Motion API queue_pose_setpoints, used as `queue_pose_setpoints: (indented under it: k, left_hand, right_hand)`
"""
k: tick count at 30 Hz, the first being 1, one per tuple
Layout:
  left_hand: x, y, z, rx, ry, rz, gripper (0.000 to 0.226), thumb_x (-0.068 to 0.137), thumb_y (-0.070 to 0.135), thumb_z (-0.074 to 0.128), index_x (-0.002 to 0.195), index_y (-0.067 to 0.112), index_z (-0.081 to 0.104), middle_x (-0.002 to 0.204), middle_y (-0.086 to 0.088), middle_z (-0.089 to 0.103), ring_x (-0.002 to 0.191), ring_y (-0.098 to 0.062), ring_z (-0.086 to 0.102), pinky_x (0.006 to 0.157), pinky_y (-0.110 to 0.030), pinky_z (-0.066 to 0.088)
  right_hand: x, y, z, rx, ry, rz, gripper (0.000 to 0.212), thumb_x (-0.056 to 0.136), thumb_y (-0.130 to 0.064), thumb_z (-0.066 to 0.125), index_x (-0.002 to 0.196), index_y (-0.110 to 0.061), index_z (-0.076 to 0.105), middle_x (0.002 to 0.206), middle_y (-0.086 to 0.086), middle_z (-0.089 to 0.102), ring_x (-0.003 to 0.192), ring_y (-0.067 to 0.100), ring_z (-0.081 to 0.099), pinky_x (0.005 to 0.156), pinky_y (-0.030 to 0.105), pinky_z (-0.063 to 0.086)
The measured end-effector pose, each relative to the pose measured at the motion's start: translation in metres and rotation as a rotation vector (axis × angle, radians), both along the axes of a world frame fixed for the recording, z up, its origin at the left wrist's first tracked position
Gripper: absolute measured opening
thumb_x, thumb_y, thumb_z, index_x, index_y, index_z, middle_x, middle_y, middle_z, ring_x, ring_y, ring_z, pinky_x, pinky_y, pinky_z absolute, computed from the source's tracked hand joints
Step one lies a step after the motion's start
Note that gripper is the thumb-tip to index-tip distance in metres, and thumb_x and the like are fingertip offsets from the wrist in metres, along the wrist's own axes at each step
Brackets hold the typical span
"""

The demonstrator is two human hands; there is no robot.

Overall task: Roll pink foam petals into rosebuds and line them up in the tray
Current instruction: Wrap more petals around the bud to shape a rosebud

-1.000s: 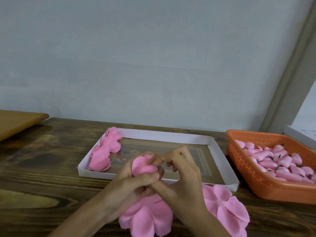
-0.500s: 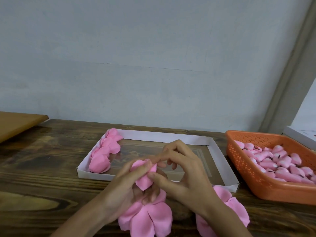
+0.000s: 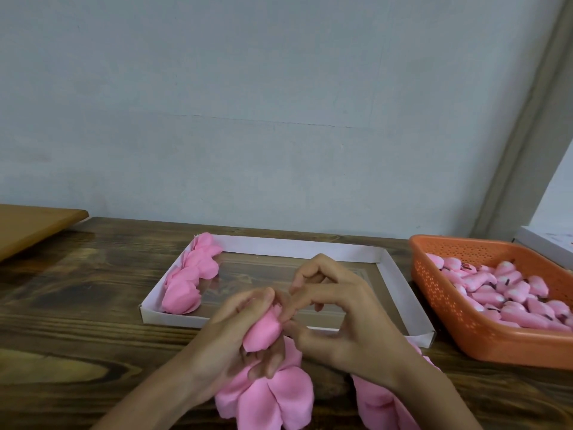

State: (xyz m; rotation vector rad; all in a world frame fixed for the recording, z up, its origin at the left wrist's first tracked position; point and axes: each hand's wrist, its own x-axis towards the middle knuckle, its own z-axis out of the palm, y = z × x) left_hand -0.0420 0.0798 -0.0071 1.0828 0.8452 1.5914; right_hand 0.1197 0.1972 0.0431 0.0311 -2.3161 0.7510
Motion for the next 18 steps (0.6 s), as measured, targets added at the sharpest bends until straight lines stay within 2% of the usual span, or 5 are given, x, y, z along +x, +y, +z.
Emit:
queue_pose_setpoints:
  k: [2, 6, 9, 15, 18]
  left_hand:
    - [-0.002, 0.001, -0.002, 0.004, -0.011, 0.015, 0.034, 0.103, 0.038, 0.059, 0.097, 0.005, 0.063, 0.080, -0.027, 0.066, 0.041, -0.021, 0.059, 0.037, -0.017, 0.039]
    - [-0.005, 0.001, -0.004, -0.005, -0.051, 0.033, 0.033, 0.106, 0.037, 0.056, 0.100, 0.005, 0.061, 0.078, -0.020, 0.061, 0.039, -0.020, 0.057, 0.038, -0.017, 0.035]
    - [-0.006, 0.002, -0.007, -0.031, -0.049, 0.072, 0.032, 0.104, 0.039, 0.060, 0.100, 0.007, 0.061, 0.078, -0.014, 0.063, 0.045, -0.021, 0.058, 0.047, -0.029, 0.026]
    - [-0.006, 0.001, -0.005, -0.037, -0.046, 0.097, 0.036, 0.102, 0.041, 0.061, 0.098, 0.005, 0.060, 0.073, -0.020, 0.059, 0.039, -0.022, 0.056, 0.040, -0.023, 0.034]
    - [-0.003, 0.000, -0.002, -0.085, -0.033, 0.170, 0.037, 0.090, 0.048, 0.072, 0.094, 0.012, 0.065, 0.070, -0.016, 0.059, 0.045, -0.021, 0.054, 0.053, -0.025, 0.037]
  right_hand:
    - [0.001, -0.001, 0.001, 0.001, -0.015, 0.010, 0.022, 0.078, -0.003, 0.084, 0.087, -0.024, 0.081, 0.104, -0.006, 0.059, 0.092, 0.022, 0.061, 0.070, 0.031, 0.050]
    - [0.001, -0.001, 0.003, -0.021, -0.056, 0.034, 0.024, 0.074, 0.003, 0.078, 0.084, -0.019, 0.078, 0.110, -0.006, 0.057, 0.099, 0.022, 0.060, 0.072, 0.037, 0.051]
    - [0.001, -0.002, 0.001, -0.048, -0.092, 0.073, 0.019, 0.075, 0.002, 0.072, 0.083, -0.016, 0.074, 0.113, -0.005, 0.055, 0.101, 0.022, 0.059, 0.075, 0.036, 0.051]
    - [-0.003, -0.004, -0.005, -0.028, -0.099, 0.039, 0.025, 0.076, -0.002, 0.076, 0.089, -0.023, 0.078, 0.115, -0.006, 0.054, 0.102, 0.022, 0.059, 0.076, 0.036, 0.052]
    - [-0.007, -0.006, -0.009, -0.026, -0.060, 0.026, 0.012, 0.080, -0.019, 0.080, 0.087, -0.029, 0.078, 0.114, -0.009, 0.052, 0.101, 0.022, 0.060, 0.075, 0.036, 0.053]
